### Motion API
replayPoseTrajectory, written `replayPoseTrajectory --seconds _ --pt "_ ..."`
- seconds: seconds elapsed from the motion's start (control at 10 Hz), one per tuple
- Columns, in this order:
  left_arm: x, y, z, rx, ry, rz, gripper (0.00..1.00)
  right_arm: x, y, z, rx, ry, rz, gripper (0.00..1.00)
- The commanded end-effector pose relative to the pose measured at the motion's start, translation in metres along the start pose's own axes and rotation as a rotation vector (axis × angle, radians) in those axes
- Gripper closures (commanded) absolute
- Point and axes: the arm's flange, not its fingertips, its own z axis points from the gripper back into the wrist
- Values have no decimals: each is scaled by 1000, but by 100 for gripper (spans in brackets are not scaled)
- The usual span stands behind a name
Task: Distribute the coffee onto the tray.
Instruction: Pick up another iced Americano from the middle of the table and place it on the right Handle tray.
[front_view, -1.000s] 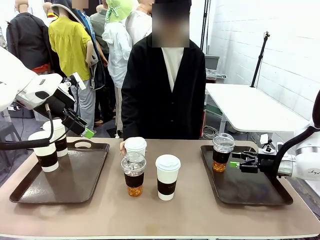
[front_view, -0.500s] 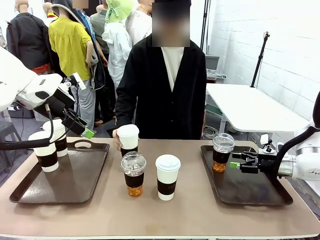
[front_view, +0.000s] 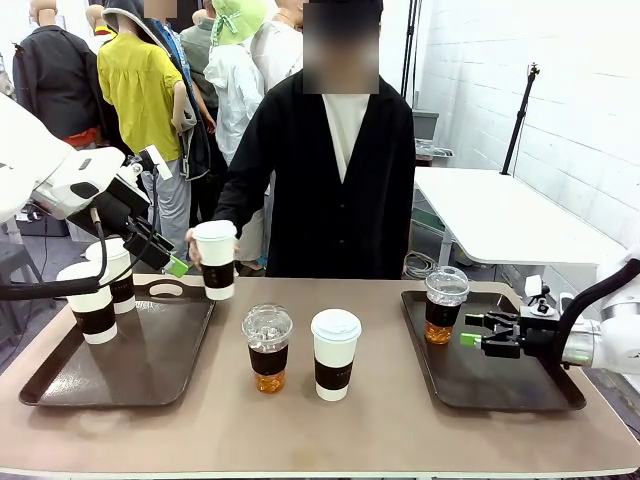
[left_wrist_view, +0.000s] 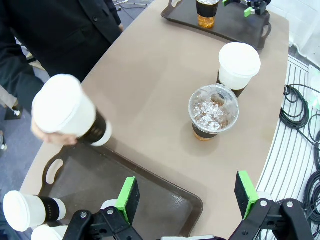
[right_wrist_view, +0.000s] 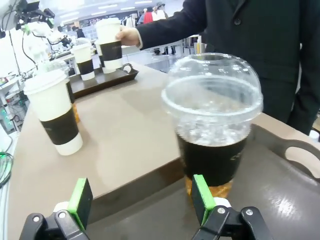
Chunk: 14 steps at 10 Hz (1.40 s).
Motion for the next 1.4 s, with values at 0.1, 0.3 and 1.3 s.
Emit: replayPoseTrajectory --seconds 0.1,0.3,1.3 --pt "-1 2 1 -10 -4 -6 0 8 31 -3 61 39 5 0" --pt "-1 2 1 -10 -4 -6 0 9 45 -17 111 50 15 0" --pt "-1 2 1 -10 -4 -6 0 -9 43 -68 339 6 121 0"
